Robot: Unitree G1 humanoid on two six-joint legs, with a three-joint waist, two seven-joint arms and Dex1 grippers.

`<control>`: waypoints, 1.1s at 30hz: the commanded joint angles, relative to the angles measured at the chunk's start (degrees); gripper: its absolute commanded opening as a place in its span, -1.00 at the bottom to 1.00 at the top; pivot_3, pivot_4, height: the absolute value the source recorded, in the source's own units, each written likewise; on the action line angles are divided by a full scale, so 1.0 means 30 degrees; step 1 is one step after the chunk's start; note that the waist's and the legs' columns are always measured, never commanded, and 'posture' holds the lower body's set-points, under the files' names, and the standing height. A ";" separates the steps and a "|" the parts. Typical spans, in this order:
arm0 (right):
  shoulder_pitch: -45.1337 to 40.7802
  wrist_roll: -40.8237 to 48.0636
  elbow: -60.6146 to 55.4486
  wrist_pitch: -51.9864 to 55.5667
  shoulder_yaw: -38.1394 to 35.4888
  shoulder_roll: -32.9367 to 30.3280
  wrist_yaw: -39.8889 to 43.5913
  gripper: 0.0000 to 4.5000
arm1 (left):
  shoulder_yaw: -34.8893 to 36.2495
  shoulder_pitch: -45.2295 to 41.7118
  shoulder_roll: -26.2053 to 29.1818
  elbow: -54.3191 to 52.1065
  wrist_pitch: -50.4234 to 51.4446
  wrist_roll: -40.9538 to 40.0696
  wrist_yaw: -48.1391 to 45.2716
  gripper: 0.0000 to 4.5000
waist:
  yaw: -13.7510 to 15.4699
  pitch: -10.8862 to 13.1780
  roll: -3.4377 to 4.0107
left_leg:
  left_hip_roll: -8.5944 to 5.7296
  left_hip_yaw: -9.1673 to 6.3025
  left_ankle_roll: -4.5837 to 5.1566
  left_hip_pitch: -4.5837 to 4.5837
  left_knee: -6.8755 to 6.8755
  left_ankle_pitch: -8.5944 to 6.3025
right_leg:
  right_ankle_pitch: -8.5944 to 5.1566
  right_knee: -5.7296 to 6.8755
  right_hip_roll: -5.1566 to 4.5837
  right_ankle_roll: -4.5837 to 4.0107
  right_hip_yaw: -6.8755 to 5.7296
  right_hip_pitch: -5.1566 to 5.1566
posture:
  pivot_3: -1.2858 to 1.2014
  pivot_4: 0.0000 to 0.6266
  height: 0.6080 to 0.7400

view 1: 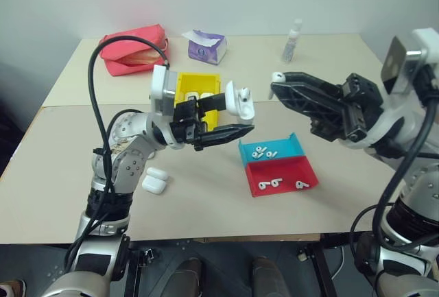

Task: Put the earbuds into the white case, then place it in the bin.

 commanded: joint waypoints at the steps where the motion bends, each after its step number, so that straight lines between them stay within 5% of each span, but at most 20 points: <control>1: 0.0287 0.1135 -0.0851 -0.0475 0.0570 -0.0334 -0.1165 -0.73 | 0.0115 -0.0582 -0.0051 -0.0040 -0.0213 0.0012 -0.0195 0.23 | -0.0008 0.0000 0.0000 | 0.0000 0.0000 0.0001 0.0000 0.0000 0.0001 | 0.0000 0.0002 0.0001 0.0000 0.0000 -0.0001 | 0.03 -0.52 1.00; 33: 0.0969 -0.0554 -0.0549 -0.2886 0.4295 -0.2779 -0.1598 -0.73 | 0.0302 -0.0176 -0.0259 -0.0429 -0.0518 0.0513 0.0029 0.23 | 0.0002 0.0001 -0.0002 | 0.0001 0.0003 0.0010 0.0001 0.0001 -0.0002 | 0.0000 -0.0005 0.0010 0.0001 -0.0004 0.0005 | 0.03 -0.52 1.00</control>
